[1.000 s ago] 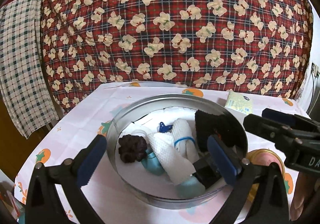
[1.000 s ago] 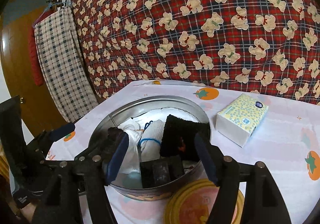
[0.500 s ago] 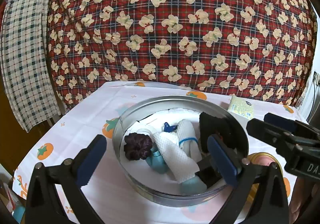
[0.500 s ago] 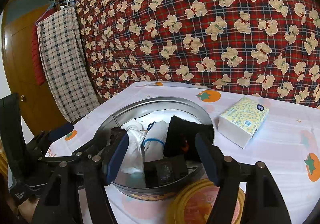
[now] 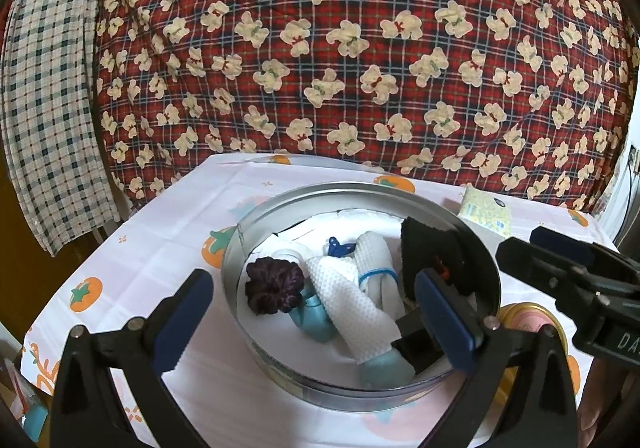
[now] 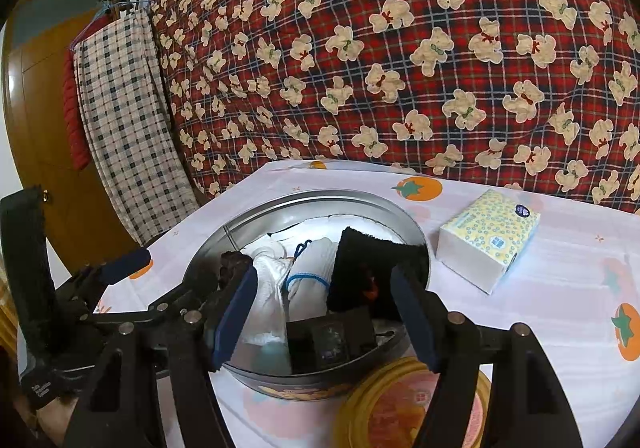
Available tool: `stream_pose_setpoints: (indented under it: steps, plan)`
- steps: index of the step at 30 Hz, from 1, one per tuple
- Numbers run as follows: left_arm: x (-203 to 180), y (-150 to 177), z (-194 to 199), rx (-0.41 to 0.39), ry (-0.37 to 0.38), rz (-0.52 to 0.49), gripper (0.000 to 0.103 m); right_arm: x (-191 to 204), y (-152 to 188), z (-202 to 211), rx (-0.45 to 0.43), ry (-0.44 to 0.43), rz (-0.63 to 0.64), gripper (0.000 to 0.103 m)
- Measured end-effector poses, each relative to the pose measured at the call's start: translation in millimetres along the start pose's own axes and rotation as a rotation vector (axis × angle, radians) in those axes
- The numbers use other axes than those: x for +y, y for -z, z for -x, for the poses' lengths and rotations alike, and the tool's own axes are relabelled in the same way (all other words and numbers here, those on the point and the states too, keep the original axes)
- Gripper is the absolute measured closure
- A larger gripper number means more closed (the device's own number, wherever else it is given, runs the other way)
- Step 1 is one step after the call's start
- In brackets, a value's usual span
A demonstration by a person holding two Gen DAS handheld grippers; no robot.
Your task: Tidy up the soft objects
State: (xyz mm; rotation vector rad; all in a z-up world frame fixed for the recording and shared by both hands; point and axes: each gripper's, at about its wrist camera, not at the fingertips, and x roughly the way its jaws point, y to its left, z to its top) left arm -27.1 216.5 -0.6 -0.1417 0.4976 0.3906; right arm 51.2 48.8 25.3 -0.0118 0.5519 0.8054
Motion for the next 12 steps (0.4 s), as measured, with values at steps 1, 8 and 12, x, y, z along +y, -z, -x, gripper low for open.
stream_pose_setpoints:
  steps: [1, 8, 12]
  plan:
    - [-0.1, 0.1, -0.5, 0.000, 0.004, -0.002, 0.001, 0.5, 1.1, -1.3, 0.001, 0.000, 0.000, 0.032]
    - [-8.0, 0.5, 2.1, -0.020, 0.009, -0.038, 0.001, 0.8, 3.3, -2.0, 0.001, 0.001, 0.001, 0.032]
    - [-10.2, -0.5, 3.4, -0.026, 0.007, -0.043, 0.001, 0.2, 3.4, -1.9, 0.003, 0.001, -0.002, 0.032]
